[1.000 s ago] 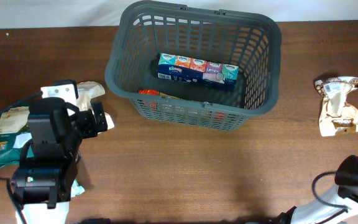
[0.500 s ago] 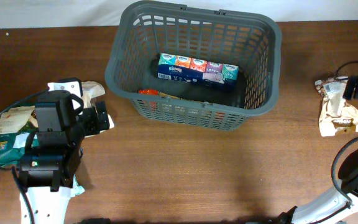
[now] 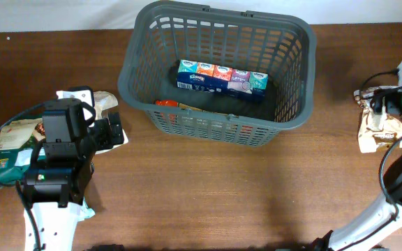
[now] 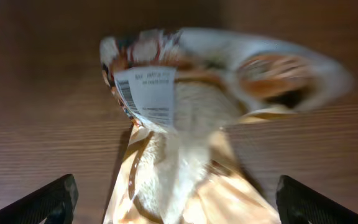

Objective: Pack container
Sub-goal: 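Move the right gripper to the rice bag and grasp it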

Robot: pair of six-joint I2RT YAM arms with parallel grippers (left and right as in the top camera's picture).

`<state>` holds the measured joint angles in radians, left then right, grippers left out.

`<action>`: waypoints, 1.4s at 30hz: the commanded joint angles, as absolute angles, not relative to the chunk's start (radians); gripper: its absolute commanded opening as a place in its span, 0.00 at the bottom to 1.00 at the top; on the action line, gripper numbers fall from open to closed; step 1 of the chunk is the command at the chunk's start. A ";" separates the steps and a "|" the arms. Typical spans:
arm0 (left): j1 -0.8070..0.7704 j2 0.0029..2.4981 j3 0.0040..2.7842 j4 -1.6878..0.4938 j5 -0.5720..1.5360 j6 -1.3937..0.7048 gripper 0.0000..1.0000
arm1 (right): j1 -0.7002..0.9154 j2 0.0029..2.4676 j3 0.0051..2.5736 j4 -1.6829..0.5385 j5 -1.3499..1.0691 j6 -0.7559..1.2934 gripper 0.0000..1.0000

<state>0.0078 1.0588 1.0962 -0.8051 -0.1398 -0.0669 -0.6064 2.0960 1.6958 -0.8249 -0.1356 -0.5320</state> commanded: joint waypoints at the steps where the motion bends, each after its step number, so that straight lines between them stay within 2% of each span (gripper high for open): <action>1: 0.010 1.065 1.112 -0.805 -0.154 -0.048 0.99 | -0.609 2.188 1.685 -0.822 -0.183 -0.542 0.99; 9: 0.010 1.065 1.112 -0.805 -0.154 -0.052 0.99 | -0.607 2.280 1.685 -0.796 -0.194 -0.537 1.00; 12: 0.010 1.065 1.112 -0.805 -0.154 -0.052 0.99 | -0.607 2.286 1.685 -0.783 -0.200 -0.526 0.77; 13: 0.010 1.065 1.112 -0.805 -0.154 -0.052 0.99 | -0.607 2.286 1.685 -0.773 -0.200 -0.513 0.61; 14: 0.010 1.065 1.112 -0.805 -0.154 -0.052 0.99 | -0.607 2.286 1.685 -0.765 -0.200 -0.499 0.38; 17: 0.010 1.065 1.112 -0.805 -0.154 -0.052 0.99 | -0.607 2.286 1.685 -0.750 -0.200 -0.461 0.04; 24: 0.010 1.065 1.112 -0.805 -0.155 -0.052 0.99 | -0.607 2.278 1.713 -0.756 -0.200 -0.349 0.04; 29: 0.010 1.065 1.112 -0.804 -0.155 -0.052 0.99 | -0.607 2.223 1.881 -0.841 -0.269 -0.303 0.04; 34: 0.010 1.065 1.112 -0.793 -0.155 -0.052 0.99 | -0.580 2.169 2.315 -1.035 -0.365 -0.272 0.04; 36: 0.010 1.065 1.112 -0.785 -0.155 -0.051 0.99 | -0.543 2.165 2.573 -1.119 -0.391 -0.259 0.03; 39: 0.010 1.065 1.112 -0.778 -0.155 -0.052 0.99 | -0.474 2.165 2.853 -1.152 -0.447 -0.212 0.04; 42: 0.010 1.065 1.112 -0.775 -0.155 -0.051 0.99 | -0.405 2.165 3.017 -1.140 -0.532 -0.144 0.04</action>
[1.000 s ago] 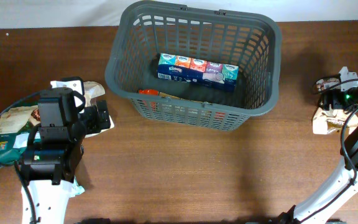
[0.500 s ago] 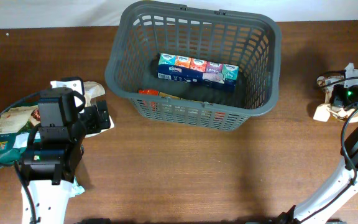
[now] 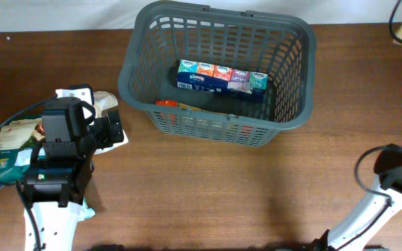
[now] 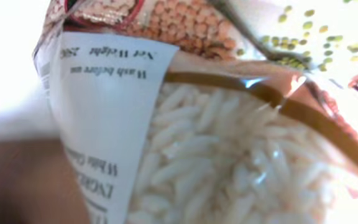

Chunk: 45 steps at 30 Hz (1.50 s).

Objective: Pack container
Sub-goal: 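Move the right gripper to the rice bag and grasp it, then carry the rice bag into the basket and open the right gripper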

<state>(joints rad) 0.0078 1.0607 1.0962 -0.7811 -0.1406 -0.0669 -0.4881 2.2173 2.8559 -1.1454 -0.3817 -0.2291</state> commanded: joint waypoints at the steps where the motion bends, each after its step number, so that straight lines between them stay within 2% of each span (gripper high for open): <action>1: 0.010 1.065 1.112 -0.774 -0.155 -0.051 0.99 | -0.379 2.165 3.057 -1.135 -0.569 -0.123 0.04; 6: 0.010 1.065 1.112 -0.771 -0.155 -0.051 0.99 | -0.203 2.165 3.139 -1.096 -0.770 -0.065 0.04; 9: 0.010 1.065 1.112 -0.771 -0.155 -0.051 0.99 | -0.067 2.166 3.126 -1.131 -0.802 -0.074 0.04; 18: 0.010 1.065 1.112 -0.772 -0.150 -0.051 0.99 | 0.223 2.166 3.002 -1.362 -0.729 -0.255 0.04; 25: 0.010 1.065 1.112 -0.772 -0.146 -0.051 0.99 | 0.302 2.166 2.800 -1.463 -0.603 -0.258 0.04; 26: 0.010 1.065 1.112 -0.772 -0.146 -0.051 0.99 | 0.302 2.166 2.772 -1.468 -0.597 -0.258 0.16; 28: 0.010 1.065 1.112 -0.772 -0.146 -0.051 0.99 | 0.301 2.166 2.722 -1.477 -0.593 -0.258 0.68; 29: 0.010 1.065 1.112 -0.772 -0.146 -0.051 0.99 | 0.299 2.166 2.701 -1.483 -0.588 -0.258 0.99; 39: 0.010 1.065 1.112 -0.772 -0.147 -0.051 0.99 | 0.290 2.141 2.721 -1.531 -0.555 -0.256 0.99; 45: 0.010 1.065 1.112 -0.771 -0.167 -0.051 0.99 | 0.272 2.025 2.824 -1.538 -0.314 -0.171 0.99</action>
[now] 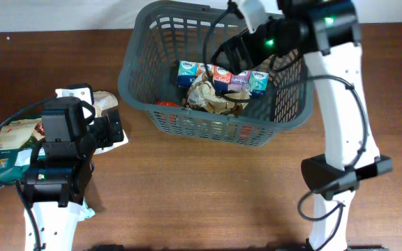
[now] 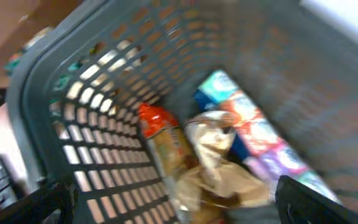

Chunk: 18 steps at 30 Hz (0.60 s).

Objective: Pack container
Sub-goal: 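Carry the rice bag into the basket and open the right gripper, then move the left gripper down toward the green coffee bag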

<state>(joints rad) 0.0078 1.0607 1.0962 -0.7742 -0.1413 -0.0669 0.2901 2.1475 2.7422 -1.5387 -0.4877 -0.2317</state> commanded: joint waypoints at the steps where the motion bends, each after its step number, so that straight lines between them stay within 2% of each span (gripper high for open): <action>1: 0.010 1.065 1.112 -0.770 -0.175 -0.051 0.99 | 0.263 2.004 2.841 -1.538 -0.265 -0.152 0.99; 4: 0.010 1.063 1.112 -0.770 -0.214 -0.051 0.99 | 0.226 1.932 2.879 -1.538 -0.117 -0.084 0.99; 8: 0.010 1.058 1.112 -0.767 -0.288 -0.051 0.99 | 0.097 1.826 2.884 -1.571 0.064 0.036 0.99; 12: 0.038 1.060 1.112 -0.770 -0.340 -0.051 0.99 | -0.061 1.791 2.884 -1.658 0.062 0.081 0.99; 13: 0.078 1.065 1.112 -0.771 -0.332 -0.052 0.99 | -0.128 1.790 2.884 -1.699 0.044 0.080 0.99; 18: 0.288 1.113 1.112 -0.762 -0.251 -0.053 0.99 | -0.263 1.790 2.872 -1.698 -0.113 0.080 0.99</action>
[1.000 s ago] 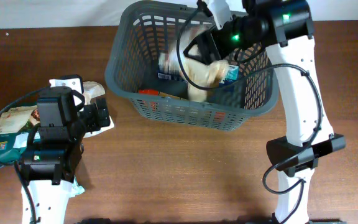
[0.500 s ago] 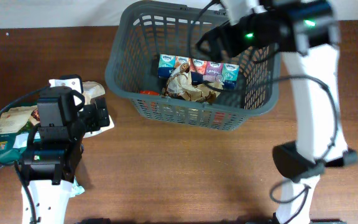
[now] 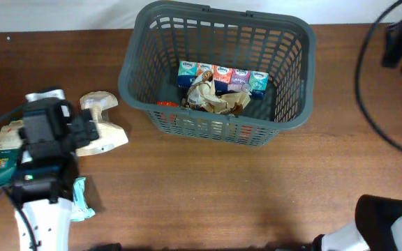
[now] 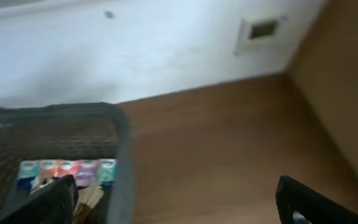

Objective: Pack container
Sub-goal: 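Move the left gripper down toward the green coffee bag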

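The grey basket stands at the back middle of the table. Inside it lies a crumpled rice bag against a row of tissue packs, with a red-topped packet by the front wall. My right gripper is open with nothing between its fingers, to the right of the basket rim; its arm shows at the far right corner. My left gripper sits at a beige bag on the left; its jaws are hidden from above.
A green bag lies under the left arm and a teal packet near the front left. The right arm's base fills the front right corner. A white wall runs behind the table.
My right gripper was open over the basket above the rice bag; now it is off to the basket's right, still open. The left arm has shifted left, uncovering more of the beige bag.
My right gripper stood open over the rice bag at the table's right edge. Then the bag was gone from the table and filled the wrist view. Then it lay in the basket under the open gripper, which has since gone to the right.
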Robot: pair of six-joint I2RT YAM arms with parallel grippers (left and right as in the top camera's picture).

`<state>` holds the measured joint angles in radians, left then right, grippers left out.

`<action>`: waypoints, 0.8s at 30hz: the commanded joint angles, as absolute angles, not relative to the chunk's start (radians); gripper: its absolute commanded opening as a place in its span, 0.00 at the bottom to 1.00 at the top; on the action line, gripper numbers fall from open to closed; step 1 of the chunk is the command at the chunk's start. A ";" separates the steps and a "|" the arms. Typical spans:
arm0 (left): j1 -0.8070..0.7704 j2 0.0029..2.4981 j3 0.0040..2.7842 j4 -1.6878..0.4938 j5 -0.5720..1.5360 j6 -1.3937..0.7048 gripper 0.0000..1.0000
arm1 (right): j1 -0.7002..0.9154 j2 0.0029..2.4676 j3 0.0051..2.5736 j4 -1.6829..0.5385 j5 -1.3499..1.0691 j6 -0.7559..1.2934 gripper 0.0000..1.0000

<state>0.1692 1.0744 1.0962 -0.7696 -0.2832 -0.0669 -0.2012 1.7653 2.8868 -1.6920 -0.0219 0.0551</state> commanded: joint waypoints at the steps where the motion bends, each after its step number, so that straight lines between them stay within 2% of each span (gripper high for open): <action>1: 0.333 1.127 1.112 -0.755 -0.242 -0.056 0.99 | -0.272 1.790 2.872 -1.698 -0.118 0.080 0.99; 5: 0.524 1.205 1.112 -0.722 -0.197 -0.060 0.99 | -0.284 1.792 2.872 -1.698 -0.120 0.060 0.99; 11: 0.670 1.302 1.112 -0.668 -0.110 -0.059 0.99 | -0.284 1.792 2.872 -1.698 -0.120 0.060 0.99; 18: 0.703 1.425 1.112 -0.672 -0.098 0.051 0.99 | -0.284 1.792 2.872 -1.698 -0.121 0.060 0.99; 24: 0.690 1.528 1.112 -0.698 0.115 0.155 0.99 | -0.282 1.800 2.872 -1.698 -0.126 0.060 0.99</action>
<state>0.6998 1.4940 1.0966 -0.6952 -0.0174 0.0544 -0.2764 1.8011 2.8738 -1.6920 -0.1078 0.0628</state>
